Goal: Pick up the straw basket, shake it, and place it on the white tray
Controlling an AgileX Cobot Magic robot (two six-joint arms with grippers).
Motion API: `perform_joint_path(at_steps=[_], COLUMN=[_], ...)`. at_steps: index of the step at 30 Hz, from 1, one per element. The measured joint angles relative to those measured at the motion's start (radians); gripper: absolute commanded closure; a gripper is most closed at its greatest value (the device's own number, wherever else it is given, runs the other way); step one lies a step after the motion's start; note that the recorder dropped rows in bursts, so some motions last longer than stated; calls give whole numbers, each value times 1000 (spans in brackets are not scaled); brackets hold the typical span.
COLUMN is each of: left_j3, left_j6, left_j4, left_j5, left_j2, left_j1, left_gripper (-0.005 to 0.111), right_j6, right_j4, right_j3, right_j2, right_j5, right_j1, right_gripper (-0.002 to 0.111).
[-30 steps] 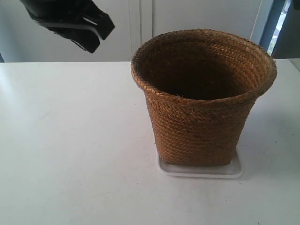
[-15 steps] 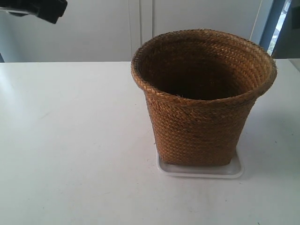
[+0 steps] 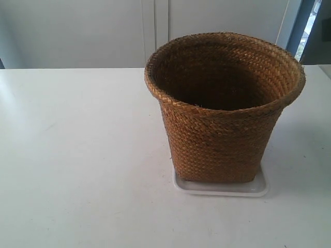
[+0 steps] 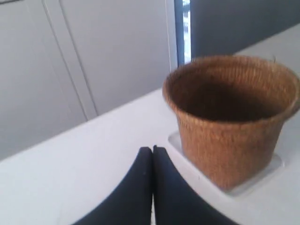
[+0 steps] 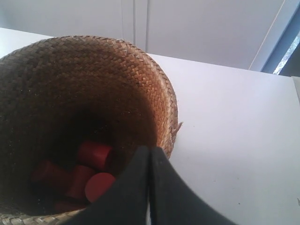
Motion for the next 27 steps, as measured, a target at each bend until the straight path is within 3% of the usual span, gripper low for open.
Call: perform_joint_path(at_steps=[5, 10, 24, 27], left_j3=[11, 11, 11, 11], left_j6=[20, 22, 26, 28], left_j4=[15, 15, 15, 13], left_j5=[350, 536, 575, 575], left_j2=[-51, -52, -57, -57], left_j1=[0, 0, 0, 36], left_gripper=[107, 107, 107, 107], right_j6=[0, 0, 0, 0], right_j4=[0, 0, 3, 3], right_j3=[0, 0, 0, 0], right_j2=[0, 0, 0, 0], right_j5=[0, 0, 0, 0], right_j1=[0, 0, 0, 0], right_gripper=[108, 108, 108, 108])
